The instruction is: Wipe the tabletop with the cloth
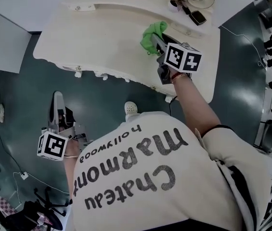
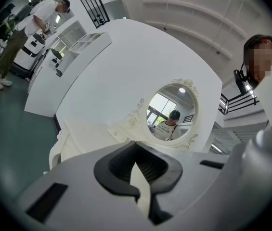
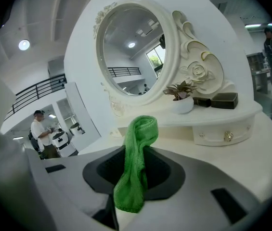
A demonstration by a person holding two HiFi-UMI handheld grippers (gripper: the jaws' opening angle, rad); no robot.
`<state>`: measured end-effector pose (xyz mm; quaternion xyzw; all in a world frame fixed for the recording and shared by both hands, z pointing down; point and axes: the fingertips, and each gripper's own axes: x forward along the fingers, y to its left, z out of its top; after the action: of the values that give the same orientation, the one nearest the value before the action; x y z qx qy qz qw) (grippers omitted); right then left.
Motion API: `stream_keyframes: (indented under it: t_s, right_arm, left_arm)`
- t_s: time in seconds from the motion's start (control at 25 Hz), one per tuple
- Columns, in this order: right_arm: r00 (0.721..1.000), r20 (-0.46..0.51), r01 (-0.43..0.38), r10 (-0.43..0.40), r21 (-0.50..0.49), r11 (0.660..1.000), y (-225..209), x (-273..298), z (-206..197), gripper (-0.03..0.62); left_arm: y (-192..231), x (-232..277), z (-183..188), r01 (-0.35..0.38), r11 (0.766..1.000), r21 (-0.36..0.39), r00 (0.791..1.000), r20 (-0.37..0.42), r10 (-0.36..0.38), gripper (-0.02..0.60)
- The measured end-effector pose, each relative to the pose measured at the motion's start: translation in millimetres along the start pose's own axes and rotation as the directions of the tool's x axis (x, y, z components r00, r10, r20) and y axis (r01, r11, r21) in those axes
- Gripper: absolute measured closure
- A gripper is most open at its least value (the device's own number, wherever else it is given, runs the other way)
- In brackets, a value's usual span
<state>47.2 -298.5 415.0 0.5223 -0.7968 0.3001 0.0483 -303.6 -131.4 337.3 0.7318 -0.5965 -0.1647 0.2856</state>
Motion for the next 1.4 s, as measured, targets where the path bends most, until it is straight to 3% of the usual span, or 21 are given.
stream_keyframes:
  t_s: [0.28, 0.52, 0.76, 0.96, 1.28, 1.4]
  right_arm:
    - [0.999, -0.044, 0.013, -0.015, -0.029, 0.999, -1.4, 51.1, 11.2, 0.476]
    - [0.991, -0.117, 0.054, -0.071, -0.140, 0.989, -13.7, 106.0, -2.6, 0.477]
    - [0.971, -0.207, 0.054, -0.118, -0.290, 0.955, -21.1, 141.6, -28.2, 0.477]
    - [0.952, -0.251, 0.049, -0.172, -0.433, 0.900, -21.8, 152.2, -39.0, 0.479]
    - [0.943, -0.252, 0.087, -0.218, -0.446, 0.891, -26.1, 153.3, -39.4, 0.485]
    - [0.936, -0.235, 0.147, -0.264, -0.420, 0.895, -36.7, 146.9, -36.2, 0.485]
  left_arm:
    - [9.9, 38.9, 22.9, 0.010, 1.000, 0.021, 0.999, -0.031, -0.009, 0.574]
    - [18.9, 63.9, 33.8, 0.018, 1.000, 0.001, 1.000, -0.022, -0.018, 0.574]
    - [32.9, 77.9, 35.3, 0.012, 1.000, 0.022, 0.999, -0.044, -0.011, 0.574]
    - [32.5, 86.4, 38.1, 0.033, 0.999, -0.006, 0.999, -0.037, -0.034, 0.574]
    - [25.8, 103.4, 32.4, 0.096, 0.995, -0.016, 0.993, -0.067, -0.097, 0.574]
    - [23.2, 119.5, 31.0, 0.143, 0.989, -0.030, 0.985, -0.093, -0.145, 0.574]
